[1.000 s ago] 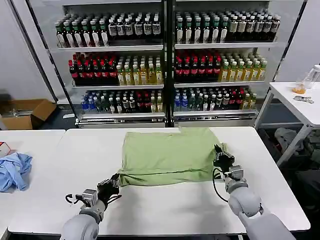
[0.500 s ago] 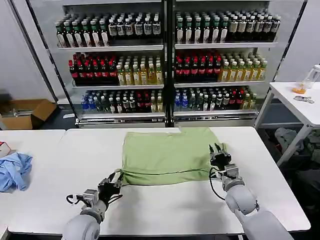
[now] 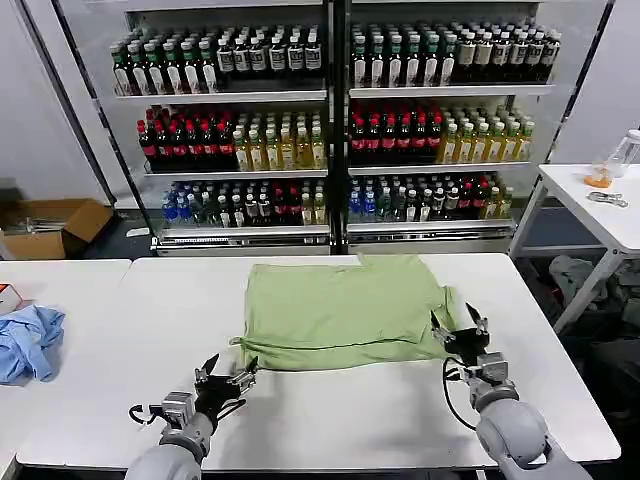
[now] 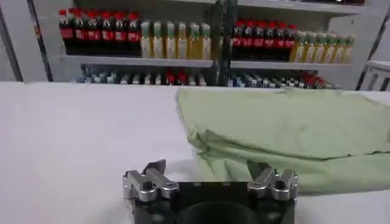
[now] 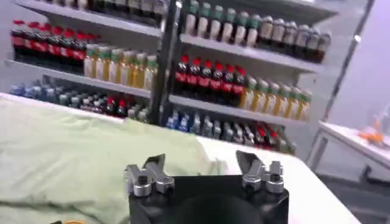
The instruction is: Fold and organize the clothes.
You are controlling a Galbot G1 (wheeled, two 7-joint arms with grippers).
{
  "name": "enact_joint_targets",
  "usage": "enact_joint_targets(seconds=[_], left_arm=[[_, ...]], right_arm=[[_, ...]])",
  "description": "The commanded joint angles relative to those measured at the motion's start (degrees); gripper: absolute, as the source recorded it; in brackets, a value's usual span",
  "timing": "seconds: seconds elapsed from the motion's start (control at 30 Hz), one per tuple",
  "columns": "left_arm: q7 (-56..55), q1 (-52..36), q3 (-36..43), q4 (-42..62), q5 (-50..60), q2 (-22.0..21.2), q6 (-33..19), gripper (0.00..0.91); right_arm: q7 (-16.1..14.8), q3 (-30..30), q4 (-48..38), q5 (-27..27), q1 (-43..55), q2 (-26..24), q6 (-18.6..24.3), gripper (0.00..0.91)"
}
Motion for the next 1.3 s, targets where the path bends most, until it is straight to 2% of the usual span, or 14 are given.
enact_joint_targets(seconds=[0.03, 0.07, 0.1, 0.13, 0.17, 0.2, 0.23, 0.27, 0.3, 0.33, 0.4, 1.3], left_arm=[[-0.24, -3.48, 0.16, 3.63, -0.29, 0.01, -0.14, 0.544], [-0.22, -3.61, 0.18, 3.77, -0.35, 0.10, -0.23, 0.262], [-0.22, -3.70, 0.18, 3.98, -0.43, 0.23, -0.34, 0.181], [-0.19, -3.70, 0.21, 4.04, -0.48, 0.30, -0.39, 0.050], [-0.18, -3.69, 0.23, 4.13, -0.54, 0.33, -0.44, 0.050], [-0.10, -3.64, 0.31, 4.18, -0.59, 0.42, -0.46, 0.040], [-0.03, -3.61, 0.35, 4.24, -0.64, 0.45, -0.47, 0.040], [0.03, -3.56, 0.39, 4.25, -0.68, 0.50, -0.46, 0.040], [0.20, -3.52, 0.47, 4.27, -0.71, 0.55, -0.46, 0.040], [0.34, -3.48, 0.50, 4.30, -0.71, 0.59, -0.43, 0.040], [0.76, -3.43, 0.60, 4.41, -0.76, 0.69, -0.33, 0.030], [4.40, -0.38, 0.64, 2.08, -3.72, 1.37, -0.14, 0.030]], right_arm=[[0.23, 0.75, -0.34, 8.57, -1.05, 0.30, -7.02, 0.907], [0.20, 0.48, -0.39, 8.92, -0.82, 0.42, -8.02, 0.907], [0.12, 0.27, -0.41, 9.25, -0.65, 0.54, -8.69, 0.907], [0.03, 0.16, -0.48, 9.53, -0.54, 0.59, -9.32, 0.907], [-0.02, 0.08, -0.65, 9.85, -0.51, 0.59, -9.97, 0.907], [-0.01, 0.02, -0.87, 9.99, -0.50, 0.60, -10.22, 0.867], [0.00, 0.00, -1.17, 10.14, -0.47, 0.63, -10.45, 0.786], [0.00, -0.02, -1.57, 10.35, -0.44, 0.62, -10.67, 0.524], [0.01, -0.03, -1.86, 10.64, -0.39, 0.60, -10.86, 0.373], [-0.09, -0.04, -2.09, 10.98, -0.35, 0.57, -10.98, 0.111], [-0.28, -0.09, -2.12, 11.24, -0.29, 0.49, -11.18, 0.000], [-1.56, 0.64, 0.17, 11.29, -1.19, -1.38, -11.45, 0.000]])
